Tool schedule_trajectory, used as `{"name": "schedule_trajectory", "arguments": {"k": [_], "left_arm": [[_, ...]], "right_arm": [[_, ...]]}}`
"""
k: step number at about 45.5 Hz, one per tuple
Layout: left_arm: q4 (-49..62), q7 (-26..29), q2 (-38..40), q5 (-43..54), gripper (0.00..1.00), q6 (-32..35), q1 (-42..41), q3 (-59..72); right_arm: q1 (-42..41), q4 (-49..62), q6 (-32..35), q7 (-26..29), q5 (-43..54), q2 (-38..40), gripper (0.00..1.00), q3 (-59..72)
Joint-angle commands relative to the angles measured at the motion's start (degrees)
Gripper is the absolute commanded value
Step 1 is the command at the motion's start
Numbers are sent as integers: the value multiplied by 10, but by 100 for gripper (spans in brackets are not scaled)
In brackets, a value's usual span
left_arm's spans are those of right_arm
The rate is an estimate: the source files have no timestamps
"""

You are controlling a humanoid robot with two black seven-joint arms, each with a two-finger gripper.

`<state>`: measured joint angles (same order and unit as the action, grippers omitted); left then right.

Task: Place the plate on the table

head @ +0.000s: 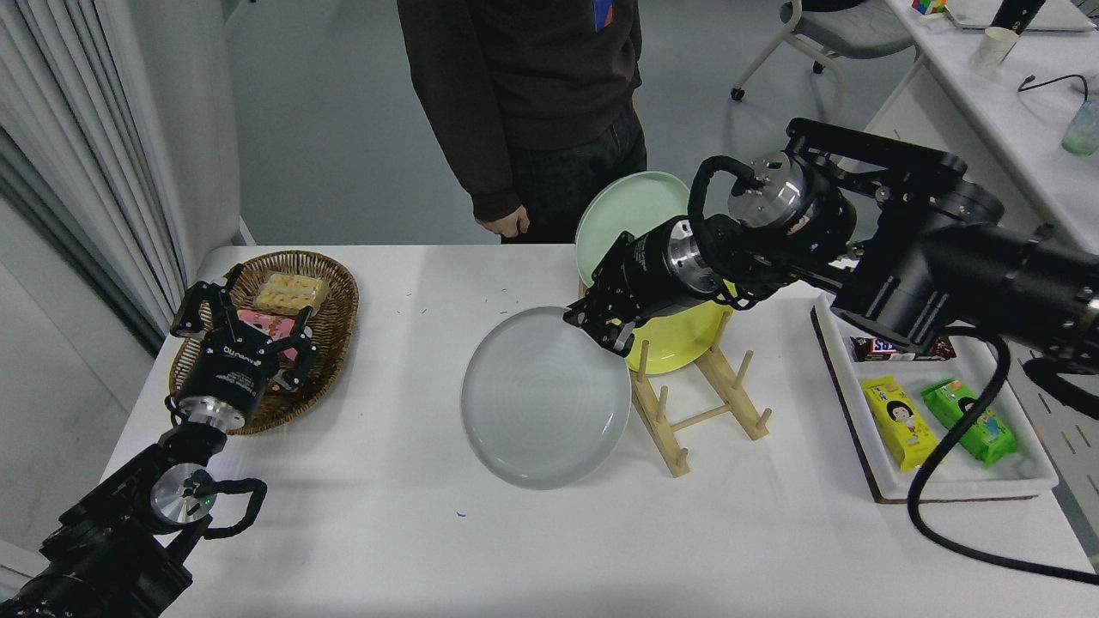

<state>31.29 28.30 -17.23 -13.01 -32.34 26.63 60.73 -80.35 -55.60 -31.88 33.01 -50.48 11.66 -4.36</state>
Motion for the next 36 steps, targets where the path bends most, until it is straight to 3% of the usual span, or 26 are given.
{"name": "schedule_trajectory", "arguments": {"k": [1, 14, 36], "left_arm": [[0, 0, 0, 0, 98, 0, 0, 0], [0, 0, 0, 0, 98, 0, 0, 0], [0, 0, 0, 0, 98, 0, 0, 0]], "right_arm": [[20, 59, 4, 0, 35, -58, 0, 0], [39, 135, 7, 1, 35, -117, 0, 1], [81, 211, 20, 0, 52, -117, 0, -7]]}}
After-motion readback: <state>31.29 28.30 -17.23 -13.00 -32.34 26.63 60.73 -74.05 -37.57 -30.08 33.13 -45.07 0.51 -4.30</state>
